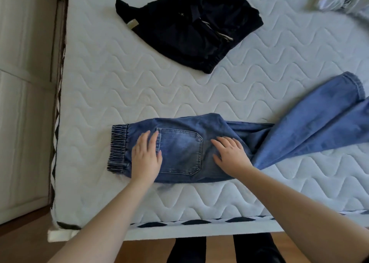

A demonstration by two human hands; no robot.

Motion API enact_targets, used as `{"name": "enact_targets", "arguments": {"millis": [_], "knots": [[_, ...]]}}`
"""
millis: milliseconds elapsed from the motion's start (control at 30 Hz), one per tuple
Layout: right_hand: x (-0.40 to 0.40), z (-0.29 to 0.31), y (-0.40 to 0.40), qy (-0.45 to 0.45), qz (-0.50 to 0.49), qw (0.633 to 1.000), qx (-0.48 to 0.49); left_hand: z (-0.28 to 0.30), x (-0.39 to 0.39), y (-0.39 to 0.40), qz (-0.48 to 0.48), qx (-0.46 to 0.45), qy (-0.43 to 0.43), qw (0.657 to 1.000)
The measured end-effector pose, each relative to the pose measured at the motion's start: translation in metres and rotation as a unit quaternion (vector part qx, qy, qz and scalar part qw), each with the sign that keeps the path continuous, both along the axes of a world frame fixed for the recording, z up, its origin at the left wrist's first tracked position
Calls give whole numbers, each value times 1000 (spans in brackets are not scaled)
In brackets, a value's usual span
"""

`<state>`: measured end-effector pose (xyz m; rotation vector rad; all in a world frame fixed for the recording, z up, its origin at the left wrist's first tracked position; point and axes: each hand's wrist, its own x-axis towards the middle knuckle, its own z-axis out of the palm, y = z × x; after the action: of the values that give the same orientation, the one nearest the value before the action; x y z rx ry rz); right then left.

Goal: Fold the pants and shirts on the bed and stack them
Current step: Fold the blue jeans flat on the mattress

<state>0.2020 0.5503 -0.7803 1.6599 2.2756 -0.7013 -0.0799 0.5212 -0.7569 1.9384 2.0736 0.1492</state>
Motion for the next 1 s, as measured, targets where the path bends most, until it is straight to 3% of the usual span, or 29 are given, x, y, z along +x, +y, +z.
{"name": "enact_targets", "arguments": {"millis": [133, 333, 467, 567, 667, 800, 900, 1000], "knots": [[53, 11, 16, -18, -68, 995, 68, 9, 85, 16, -113, -24, -101, 988], [149, 15, 31, -75, -123, 985, 93, 20, 208, 34, -197, -54, -169, 964], [202, 12, 31, -78, -153, 981, 88, 15, 272, 38, -229, -90, -172, 954], [233, 11, 29, -36, -254, 964, 68, 5, 311, 40, -246, -135, -151, 948], [261, 10, 32, 41, -416, 908, -2, -8, 341, 46, -245, -167, -102, 950], [298, 10, 44, 167, -600, 782, -23, -21, 372, 59, -237, -180, -40, 954], [311, 8, 57, 229, -638, 733, -49, -26, 390, 72, -197, -186, -25, 962], [319, 2, 72, 233, -672, 699, -77, -30, 398, 89, -96, -254, -101, 957]]}}
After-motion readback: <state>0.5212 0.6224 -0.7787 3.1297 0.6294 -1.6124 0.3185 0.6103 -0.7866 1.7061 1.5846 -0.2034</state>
